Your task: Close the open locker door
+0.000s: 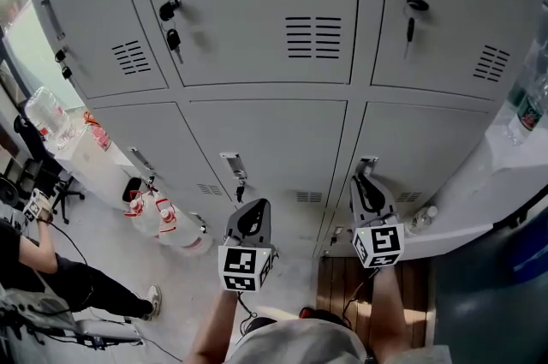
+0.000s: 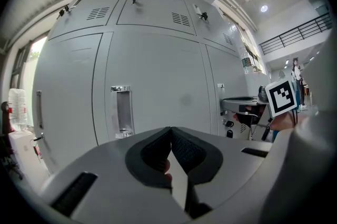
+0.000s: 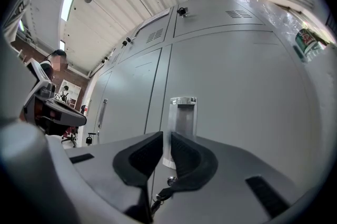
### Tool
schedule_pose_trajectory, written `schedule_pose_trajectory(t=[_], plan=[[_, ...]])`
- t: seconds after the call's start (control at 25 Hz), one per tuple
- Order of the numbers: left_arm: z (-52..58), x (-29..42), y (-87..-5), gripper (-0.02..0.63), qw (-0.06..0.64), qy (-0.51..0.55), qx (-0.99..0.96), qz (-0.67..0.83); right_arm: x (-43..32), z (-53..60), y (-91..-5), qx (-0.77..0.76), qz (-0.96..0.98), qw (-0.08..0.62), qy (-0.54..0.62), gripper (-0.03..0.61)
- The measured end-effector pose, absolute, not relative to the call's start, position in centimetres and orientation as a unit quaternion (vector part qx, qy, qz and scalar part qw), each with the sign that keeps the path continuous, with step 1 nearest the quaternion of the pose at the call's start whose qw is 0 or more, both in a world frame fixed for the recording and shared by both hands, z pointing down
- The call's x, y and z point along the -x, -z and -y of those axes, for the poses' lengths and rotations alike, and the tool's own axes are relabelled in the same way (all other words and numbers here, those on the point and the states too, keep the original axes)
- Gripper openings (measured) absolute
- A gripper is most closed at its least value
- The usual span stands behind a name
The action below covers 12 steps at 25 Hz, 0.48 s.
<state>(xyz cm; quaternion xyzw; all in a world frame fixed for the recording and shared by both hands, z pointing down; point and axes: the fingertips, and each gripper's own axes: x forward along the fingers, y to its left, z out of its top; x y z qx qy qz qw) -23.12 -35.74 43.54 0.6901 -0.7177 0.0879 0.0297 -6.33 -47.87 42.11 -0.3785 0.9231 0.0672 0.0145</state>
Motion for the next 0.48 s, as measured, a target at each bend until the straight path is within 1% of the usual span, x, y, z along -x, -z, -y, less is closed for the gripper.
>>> schedule_pose_trajectory(t=[0.48], plan=[[35.61,22.63,-43.28,0.021,0.026,-0.087,-0.696,0.713,5.60,47.31,-41.53,0.383,-0.921,0.015,-0.063,0.054]])
